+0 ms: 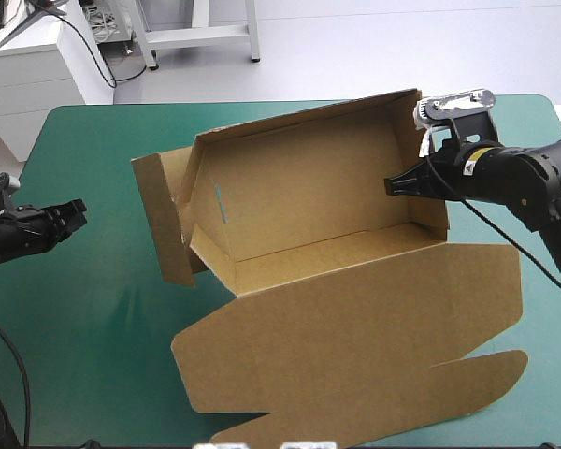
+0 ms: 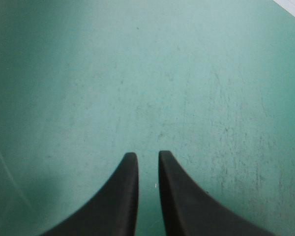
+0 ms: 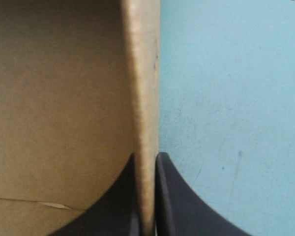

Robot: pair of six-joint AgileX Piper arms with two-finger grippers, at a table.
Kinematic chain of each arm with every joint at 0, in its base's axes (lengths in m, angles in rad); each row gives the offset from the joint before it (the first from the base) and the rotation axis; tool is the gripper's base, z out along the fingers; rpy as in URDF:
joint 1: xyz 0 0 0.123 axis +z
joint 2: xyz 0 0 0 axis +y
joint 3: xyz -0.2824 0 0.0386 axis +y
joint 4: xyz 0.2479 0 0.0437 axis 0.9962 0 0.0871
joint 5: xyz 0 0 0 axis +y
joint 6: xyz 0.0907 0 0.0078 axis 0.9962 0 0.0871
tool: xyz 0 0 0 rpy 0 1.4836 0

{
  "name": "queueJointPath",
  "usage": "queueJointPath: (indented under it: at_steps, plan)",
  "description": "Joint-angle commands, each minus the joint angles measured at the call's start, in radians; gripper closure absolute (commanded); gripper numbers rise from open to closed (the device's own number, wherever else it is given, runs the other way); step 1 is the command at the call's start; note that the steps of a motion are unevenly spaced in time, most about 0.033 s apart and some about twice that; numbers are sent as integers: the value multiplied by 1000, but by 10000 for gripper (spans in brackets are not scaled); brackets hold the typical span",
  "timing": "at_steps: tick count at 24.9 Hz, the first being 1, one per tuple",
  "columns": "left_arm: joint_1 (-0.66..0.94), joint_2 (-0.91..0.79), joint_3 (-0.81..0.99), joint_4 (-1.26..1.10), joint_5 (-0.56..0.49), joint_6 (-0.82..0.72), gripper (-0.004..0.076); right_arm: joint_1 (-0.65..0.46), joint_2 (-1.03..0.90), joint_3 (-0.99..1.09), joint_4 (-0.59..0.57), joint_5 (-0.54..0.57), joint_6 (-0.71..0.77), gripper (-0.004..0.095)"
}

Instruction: Fold the box

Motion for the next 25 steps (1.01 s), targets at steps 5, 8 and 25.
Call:
queueJointPath:
  at_steps: [5,8,25]
  plan:
    - [3,-31,-26,-8,2,-53,169,-2,-25,-29,48,-113,-39,927]
    - [-3,-27,-26,-8,28,-58,132,-2,-23,-29,48,-136,-82,927]
    - [-302,9,-28,-349,136,208,136,-3,174,-29,170,-257,-63,927]
